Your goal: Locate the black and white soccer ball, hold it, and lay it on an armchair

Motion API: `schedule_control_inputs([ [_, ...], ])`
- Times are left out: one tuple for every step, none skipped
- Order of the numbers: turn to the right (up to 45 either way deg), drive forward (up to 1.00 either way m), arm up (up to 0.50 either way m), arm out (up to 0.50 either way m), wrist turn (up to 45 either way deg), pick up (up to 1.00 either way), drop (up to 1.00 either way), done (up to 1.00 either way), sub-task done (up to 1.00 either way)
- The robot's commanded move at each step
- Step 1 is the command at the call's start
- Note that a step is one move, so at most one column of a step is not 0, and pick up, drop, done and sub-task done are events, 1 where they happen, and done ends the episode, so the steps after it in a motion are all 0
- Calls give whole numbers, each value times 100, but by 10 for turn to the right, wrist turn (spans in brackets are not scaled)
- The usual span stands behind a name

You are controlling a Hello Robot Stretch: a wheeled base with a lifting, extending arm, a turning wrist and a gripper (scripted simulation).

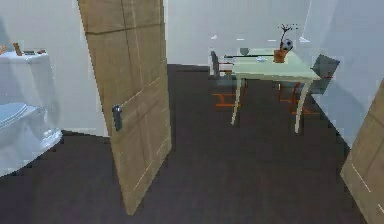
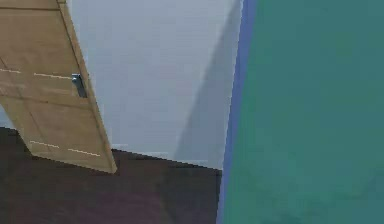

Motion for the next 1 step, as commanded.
schedule_control_inputs([
  [0,100,0,0,0,0,0,0,0],
])
